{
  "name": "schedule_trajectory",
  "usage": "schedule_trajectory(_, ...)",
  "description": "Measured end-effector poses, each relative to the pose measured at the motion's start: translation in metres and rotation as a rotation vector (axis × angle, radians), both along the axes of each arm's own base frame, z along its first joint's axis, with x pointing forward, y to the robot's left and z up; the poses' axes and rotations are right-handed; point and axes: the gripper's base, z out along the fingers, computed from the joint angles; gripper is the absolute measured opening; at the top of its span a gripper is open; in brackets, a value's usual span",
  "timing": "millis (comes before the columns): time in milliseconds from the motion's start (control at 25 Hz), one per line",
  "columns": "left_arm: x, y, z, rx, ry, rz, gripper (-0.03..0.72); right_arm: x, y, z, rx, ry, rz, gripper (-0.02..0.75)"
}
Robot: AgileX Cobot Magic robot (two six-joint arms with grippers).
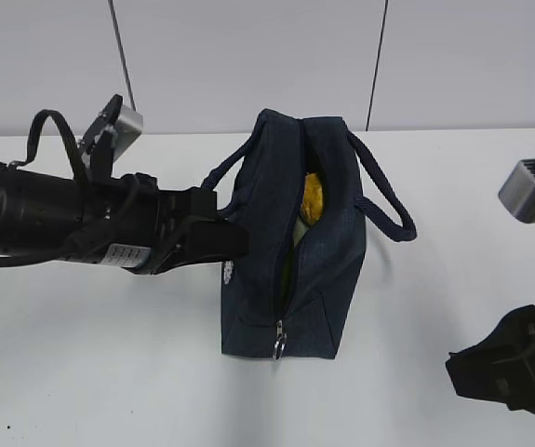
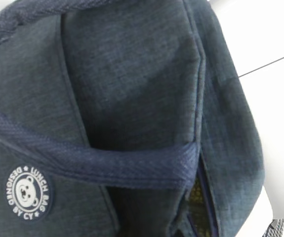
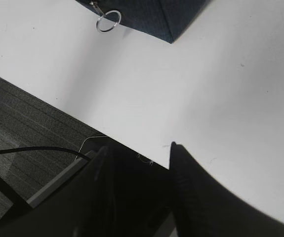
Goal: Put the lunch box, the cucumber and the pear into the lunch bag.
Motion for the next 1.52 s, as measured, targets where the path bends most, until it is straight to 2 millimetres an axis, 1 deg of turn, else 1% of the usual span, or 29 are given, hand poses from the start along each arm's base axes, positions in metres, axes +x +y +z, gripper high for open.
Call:
schedule_trajectory(80,0.000,0.000,0.000,-0.005,0.002,-0.003,0.109,0.000,0.000,0.000,0.000,0.000,0.000,0.302)
schedule_trajectory(160,-0.001,-0.001,0.001,-0.019,0.005,-0.016,0.123,0.000,0.000,0.000,0.000,0.000,0.000,0.302)
schedule_trajectory(240,-0.003,-0.002,0.002,-0.034,0.008,-0.032,0.173,0.000,0.000,0.000,0.000,0.000,0.000,0.302)
schedule_trajectory(360,-0.003,-0.003,0.003,-0.038,0.009,-0.034,0.312,0.000,0.000,0.000,-0.001,0.001,0.001,0.302)
schedule_trajectory(400,-0.003,-0.002,0.002,-0.036,0.009,-0.031,0.342,0.000,0.000,0.000,-0.001,0.001,0.001,0.302)
schedule_trajectory(440,-0.002,-0.002,0.002,-0.031,0.008,-0.025,0.363,0.000,0.000,0.000,-0.001,0.001,0.001,0.302)
schedule_trajectory(520,-0.001,-0.001,0.002,-0.025,0.007,-0.012,0.368,0.000,0.000,0.000,-0.001,0.001,0.001,0.302)
schedule_trajectory(600,0.000,-0.001,0.002,-0.030,0.010,0.000,0.326,0.000,0.000,0.000,-0.001,0.001,0.001,0.302)
schedule_trajectory(680,0.000,-0.001,0.002,-0.036,0.013,0.006,0.244,0.000,0.000,0.000,-0.004,-0.003,0.010,0.302)
schedule_trajectory(760,0.000,-0.001,0.002,-0.036,0.013,0.006,0.132,0.001,0.000,0.001,-0.012,-0.035,0.033,0.300)
schedule_trajectory(840,0.000,-0.001,0.002,-0.036,0.013,0.007,0.039,0.003,0.001,0.002,-0.018,-0.073,0.056,0.285)
schedule_trajectory(880,0.000,-0.001,0.002,-0.036,0.013,0.007,0.011,0.005,0.001,0.003,-0.020,-0.096,0.064,0.277)
schedule_trajectory(960,0.000,-0.001,0.002,-0.036,0.013,0.007,-0.008,0.006,0.000,0.003,-0.033,-0.121,0.076,0.267)
schedule_trajectory(1160,0.000,-0.001,0.002,-0.036,0.013,0.006,-0.013,0.009,-0.003,0.003,-0.084,-0.163,0.096,0.261)
schedule_trajectory(1360,0.000,-0.001,0.002,-0.036,0.013,0.006,-0.015,0.017,-0.006,0.006,-0.088,-0.231,0.010,0.261)
schedule_trajectory(1520,0.000,-0.002,0.002,-0.038,0.013,0.005,-0.015,0.027,-0.008,-0.002,-0.096,-0.194,-0.062,0.260)
